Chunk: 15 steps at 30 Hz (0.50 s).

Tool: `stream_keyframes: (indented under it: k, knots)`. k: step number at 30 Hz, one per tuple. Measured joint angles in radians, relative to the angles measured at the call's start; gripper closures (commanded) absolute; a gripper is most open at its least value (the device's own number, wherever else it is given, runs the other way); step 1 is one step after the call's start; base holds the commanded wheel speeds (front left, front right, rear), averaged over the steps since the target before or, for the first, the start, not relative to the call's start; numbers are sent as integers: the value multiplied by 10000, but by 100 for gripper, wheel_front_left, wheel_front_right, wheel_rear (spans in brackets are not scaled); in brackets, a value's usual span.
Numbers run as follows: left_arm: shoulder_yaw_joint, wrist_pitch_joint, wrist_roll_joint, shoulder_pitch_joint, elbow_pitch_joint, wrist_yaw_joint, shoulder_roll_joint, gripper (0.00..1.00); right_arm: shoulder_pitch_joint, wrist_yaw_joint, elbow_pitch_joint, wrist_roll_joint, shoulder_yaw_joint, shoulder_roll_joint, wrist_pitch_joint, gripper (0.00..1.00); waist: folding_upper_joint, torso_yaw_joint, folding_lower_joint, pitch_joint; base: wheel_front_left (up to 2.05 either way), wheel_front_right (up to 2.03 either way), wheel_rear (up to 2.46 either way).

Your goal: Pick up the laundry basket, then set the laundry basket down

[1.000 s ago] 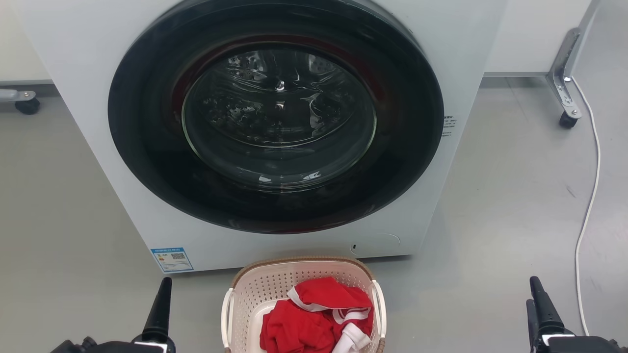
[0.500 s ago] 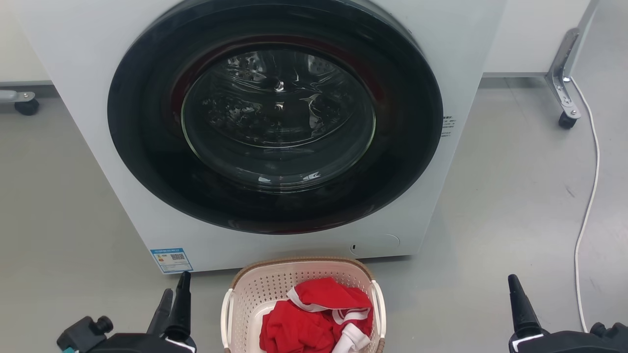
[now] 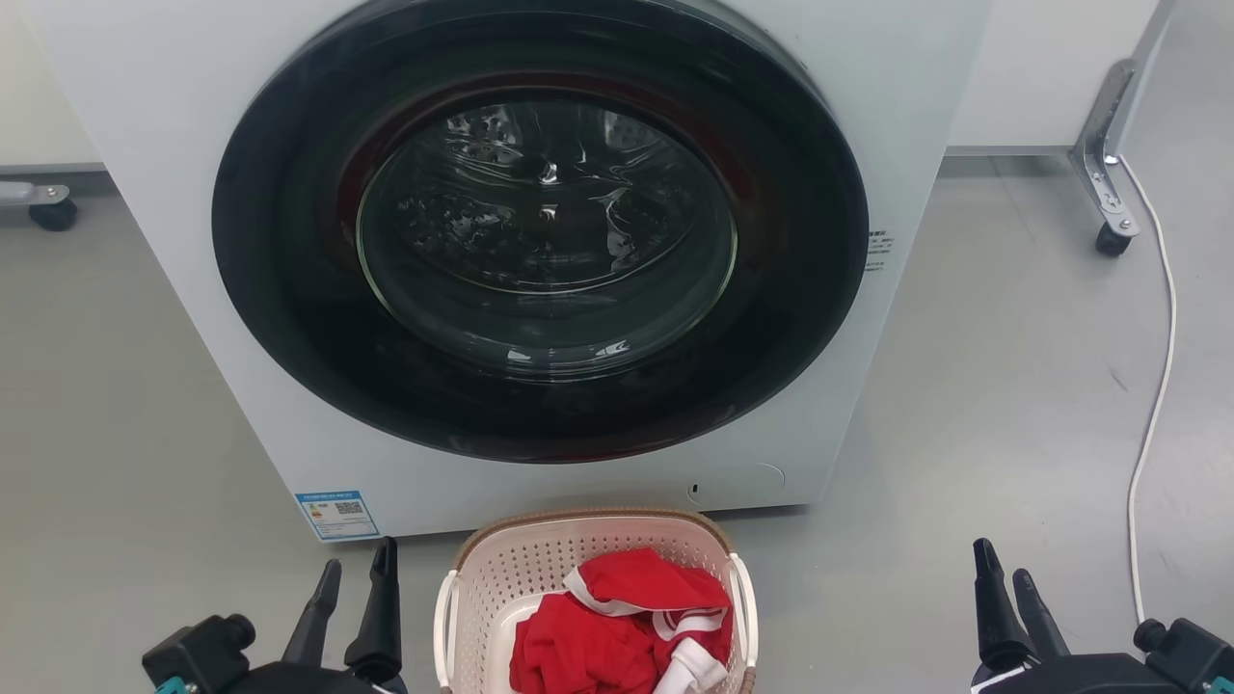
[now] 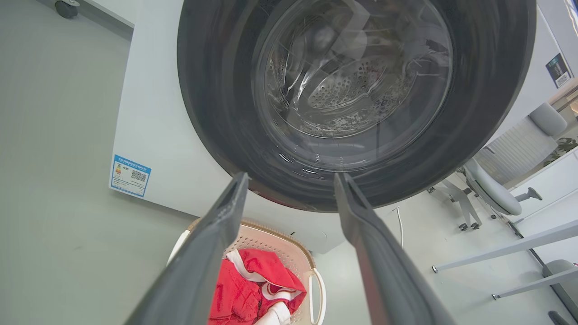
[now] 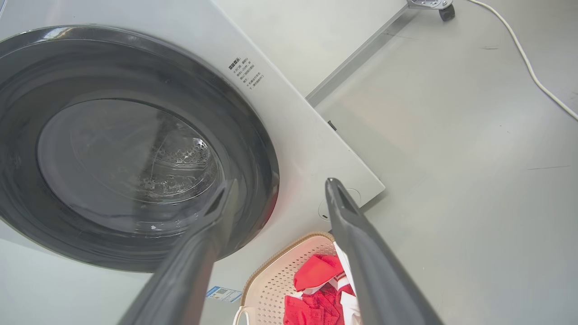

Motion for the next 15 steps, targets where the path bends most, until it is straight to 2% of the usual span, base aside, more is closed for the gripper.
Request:
stream_keyframes:
  k: [15]
  knots:
    - [-330, -562, 2690, 240, -550, 360, 25, 0, 242, -374, -453, -2343, 495, -36, -543, 0, 0, 16, 0, -134, 0, 0, 0]
